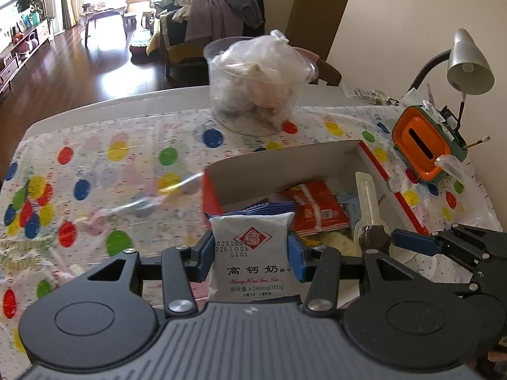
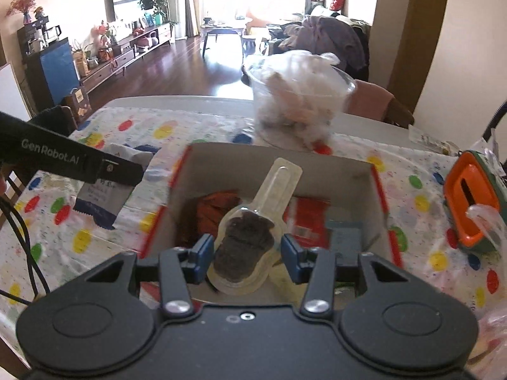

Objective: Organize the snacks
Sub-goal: 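Carry the white sachet and clear spoon packet over the box with both grippers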

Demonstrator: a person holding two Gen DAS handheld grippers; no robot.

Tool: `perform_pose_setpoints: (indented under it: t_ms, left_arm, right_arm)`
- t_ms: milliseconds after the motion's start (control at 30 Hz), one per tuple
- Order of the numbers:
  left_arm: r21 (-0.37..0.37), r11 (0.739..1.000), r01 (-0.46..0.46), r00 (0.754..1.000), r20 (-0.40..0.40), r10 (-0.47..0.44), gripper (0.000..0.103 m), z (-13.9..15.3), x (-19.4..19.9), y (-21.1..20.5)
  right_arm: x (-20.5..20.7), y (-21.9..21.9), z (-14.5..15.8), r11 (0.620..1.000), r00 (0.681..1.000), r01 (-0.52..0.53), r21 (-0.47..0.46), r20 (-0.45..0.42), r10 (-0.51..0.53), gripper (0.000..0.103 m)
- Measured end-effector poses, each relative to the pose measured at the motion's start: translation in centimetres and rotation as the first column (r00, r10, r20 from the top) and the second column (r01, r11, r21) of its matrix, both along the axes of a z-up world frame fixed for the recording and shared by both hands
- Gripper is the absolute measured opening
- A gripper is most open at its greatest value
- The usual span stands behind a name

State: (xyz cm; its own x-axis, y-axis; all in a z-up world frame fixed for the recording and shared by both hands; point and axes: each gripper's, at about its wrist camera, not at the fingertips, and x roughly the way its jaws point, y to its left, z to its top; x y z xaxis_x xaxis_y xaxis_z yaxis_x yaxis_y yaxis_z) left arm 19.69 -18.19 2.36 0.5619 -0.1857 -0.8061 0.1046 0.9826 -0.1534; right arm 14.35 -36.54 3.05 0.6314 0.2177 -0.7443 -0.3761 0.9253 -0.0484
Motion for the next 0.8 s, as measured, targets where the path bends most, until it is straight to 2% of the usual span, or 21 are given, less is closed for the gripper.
perform_pose_setpoints:
  t_ms: [133,300,533,800]
  left_arm:
    - [0.007,1.000,0.007,0.999,-0.042,-0.007,0.047,-1.1,1.5,-2.9]
    - [0.036,0.999,0.021,0.998,-0.056,-0.019,0.047,-2.7,3.3,-5.8]
    - [0.075,0.997,0.035,0.994,-0.110,-0.027,0.047,-5.5,5.9,-8.1]
    - [0.123,0.991,0.059,0.986,-0.163,-0.038,0.047,-7.9,8.8,-9.6]
  right_arm:
    - [1.1,-2.4,-0.6,1.000,1.000,0.000,-0.021,0.002,0.000,0.045]
    - [2.5,-4.1,-1.6,0.998,1.000,-0.030,-0.056,-0.008,0.030,0.045]
    - [5.1,-4.5,-4.3,0.987,0.996,-0.087,-0.134,-0.045,0.081,0.045]
    - [7.8,-4.2,-6.7,0.981,0.990,-0.119,-0.156,-0.100,0.104,0.045]
